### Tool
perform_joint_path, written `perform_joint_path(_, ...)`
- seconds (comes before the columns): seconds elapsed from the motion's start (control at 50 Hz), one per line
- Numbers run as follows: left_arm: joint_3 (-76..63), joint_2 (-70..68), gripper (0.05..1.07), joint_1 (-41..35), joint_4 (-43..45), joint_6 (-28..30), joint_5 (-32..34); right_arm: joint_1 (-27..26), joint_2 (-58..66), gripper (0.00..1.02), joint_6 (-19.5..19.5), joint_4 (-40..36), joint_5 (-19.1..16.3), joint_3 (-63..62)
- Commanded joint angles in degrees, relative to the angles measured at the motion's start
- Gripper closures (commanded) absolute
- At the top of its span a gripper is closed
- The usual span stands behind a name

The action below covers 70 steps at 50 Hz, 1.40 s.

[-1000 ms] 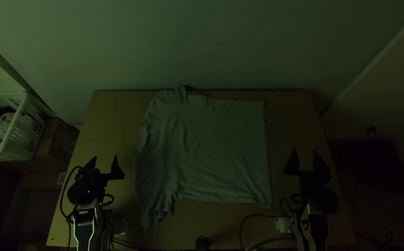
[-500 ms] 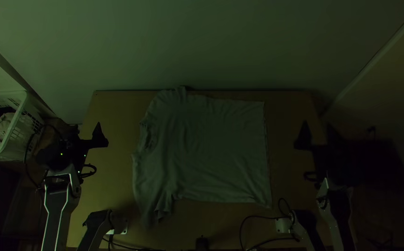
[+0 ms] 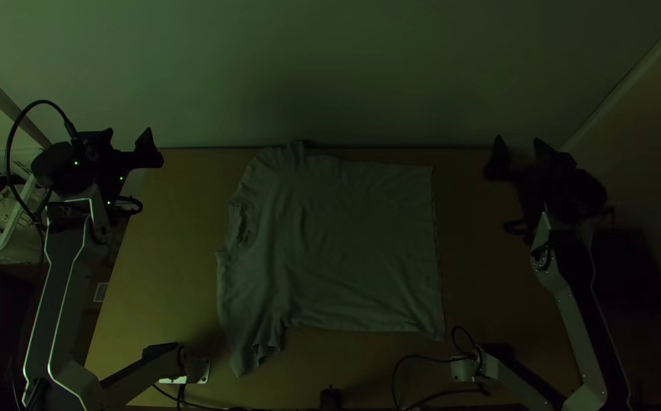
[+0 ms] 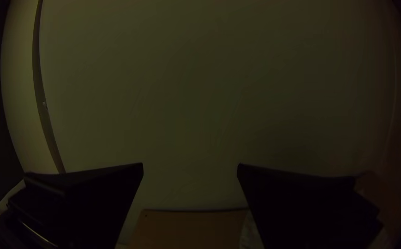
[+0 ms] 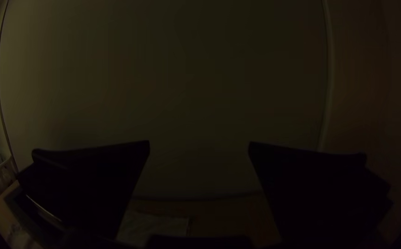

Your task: Fold the t-shirt

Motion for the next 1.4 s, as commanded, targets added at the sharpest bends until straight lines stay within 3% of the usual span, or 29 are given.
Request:
perform_joint_path(0.0,7.14,4.75,0.10,-1.26,-1.19,-0.68,-0.22,1.27,4.75,0.04,-0.81,-1.95,-0.37,6.15)
perform_joint_path(0.28,24.63,20.31,0.10,-5.65,-4.70,-1.04,-0.22,2.94,16.36,0.04,-0.37,-4.06,-0.46,15.82)
perform_joint_path(0.54,46.52,38.50,0.10,-8.38,-16.04,-4.90,-0.22,4.17,27.78,0.04,-0.11,-7.05,-0.46,23.99)
perform_joint_path(0.9,53.11,51.69,0.12,-10.58,-23.78,-7.89,-0.22,5.32,39.30,0.04,3.58,-11.97,-0.37,30.32)
perform_joint_path(1.02,53.11,54.41,0.25,-10.58,-25.10,-7.89,-0.22,5.58,42.55,0.04,3.58,-12.41,0.06,31.20)
perform_joint_path(1.28,52.93,59.51,0.25,-11.81,-27.56,-8.42,-0.22,6.11,48.00,0.04,5.52,-15.04,0.77,32.96)
perform_joint_path(1.38,53.37,61.53,0.42,-12.60,-27.56,-8.24,-0.22,6.28,49.23,0.04,6.13,-15.92,0.77,33.31)
